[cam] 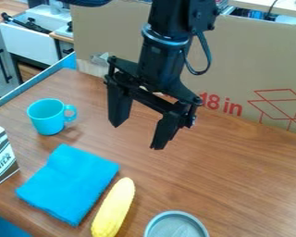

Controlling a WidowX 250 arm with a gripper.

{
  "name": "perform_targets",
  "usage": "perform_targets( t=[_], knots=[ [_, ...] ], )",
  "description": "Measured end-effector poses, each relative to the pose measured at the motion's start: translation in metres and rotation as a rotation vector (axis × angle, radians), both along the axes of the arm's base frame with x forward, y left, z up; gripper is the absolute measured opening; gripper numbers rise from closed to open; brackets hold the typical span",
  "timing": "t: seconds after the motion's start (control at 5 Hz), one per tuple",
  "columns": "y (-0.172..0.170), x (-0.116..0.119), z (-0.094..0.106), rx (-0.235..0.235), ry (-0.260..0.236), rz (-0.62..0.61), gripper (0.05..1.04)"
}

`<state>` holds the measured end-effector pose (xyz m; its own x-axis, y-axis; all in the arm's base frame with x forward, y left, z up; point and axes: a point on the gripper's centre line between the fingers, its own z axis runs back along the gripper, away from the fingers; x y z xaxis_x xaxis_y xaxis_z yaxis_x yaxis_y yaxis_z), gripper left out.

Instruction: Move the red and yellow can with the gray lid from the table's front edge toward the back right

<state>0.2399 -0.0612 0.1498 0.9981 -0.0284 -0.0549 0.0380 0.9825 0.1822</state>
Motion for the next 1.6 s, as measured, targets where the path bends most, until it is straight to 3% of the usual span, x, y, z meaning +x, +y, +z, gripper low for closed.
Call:
perform_targets(
  t=[0.2, 0.4, 0.6, 0.8, 1.2, 1.6],
  knots=[
    [0.0, -0.002, -0.005, 0.006, 0.021, -0.001, 0.998],
    [-0.013, -0.012, -0.006, -0.038, -0.004, -0.06, 0.998],
    [-0.035, -0.031, -0.001, -0.062, -0.071, -0.169, 0.998],
    [-0.057, -0.034, -0.018, -0.099, -0.067, -0.232, 0.998],
    [-0.084, -0.055, -0.049, -0.173, 0.089, -0.262, 0.998],
    [-0.094, -0.083, -0.054, -0.248, 0.118, -0.233, 0.998]
  ],
)
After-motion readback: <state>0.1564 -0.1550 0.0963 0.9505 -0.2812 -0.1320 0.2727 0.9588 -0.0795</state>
